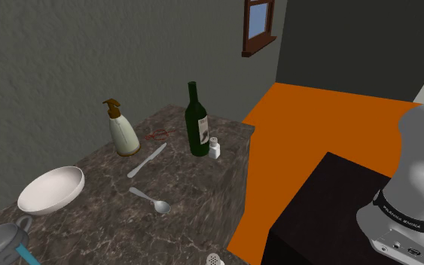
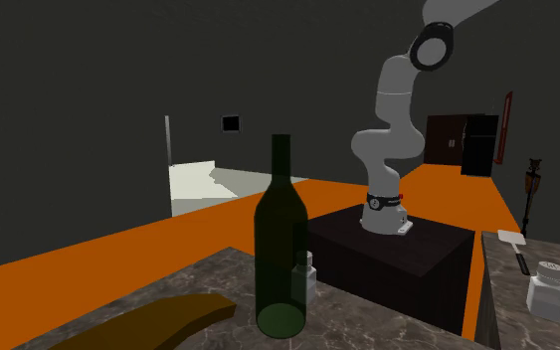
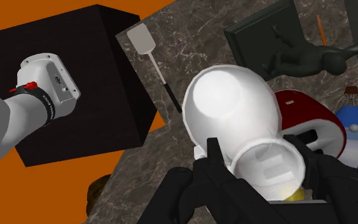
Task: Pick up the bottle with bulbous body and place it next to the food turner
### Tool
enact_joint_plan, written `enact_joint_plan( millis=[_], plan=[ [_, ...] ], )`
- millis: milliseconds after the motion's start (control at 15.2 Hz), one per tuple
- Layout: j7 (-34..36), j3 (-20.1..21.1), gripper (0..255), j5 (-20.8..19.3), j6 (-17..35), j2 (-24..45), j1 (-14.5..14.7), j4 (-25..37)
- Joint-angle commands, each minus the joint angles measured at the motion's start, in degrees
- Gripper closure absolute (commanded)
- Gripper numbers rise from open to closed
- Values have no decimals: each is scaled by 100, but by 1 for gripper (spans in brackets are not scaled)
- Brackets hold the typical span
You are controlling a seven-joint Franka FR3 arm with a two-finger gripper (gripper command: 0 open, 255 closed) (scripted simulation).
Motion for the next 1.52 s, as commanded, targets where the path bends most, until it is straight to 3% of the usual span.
enact_joint_plan(
  millis=[0, 726, 858, 990, 1056, 1452],
  plan=[
    [-21, 147, 255, 208, 288, -171, -395, -418],
    [-595, 1099, 255, 1361, 1609, -1261, -2608, -2178],
    [-833, 1534, 255, 1713, 1828, -1614, -3353, -2437],
    [-733, 2453, 255, 1590, 1989, -1482, -4182, -2670],
    [-563, 2500, 255, 1365, 2045, -1249, -4058, -2777],
    [-257, 3035, 255, 996, 2476, -844, -4386, -3393]
  ],
)
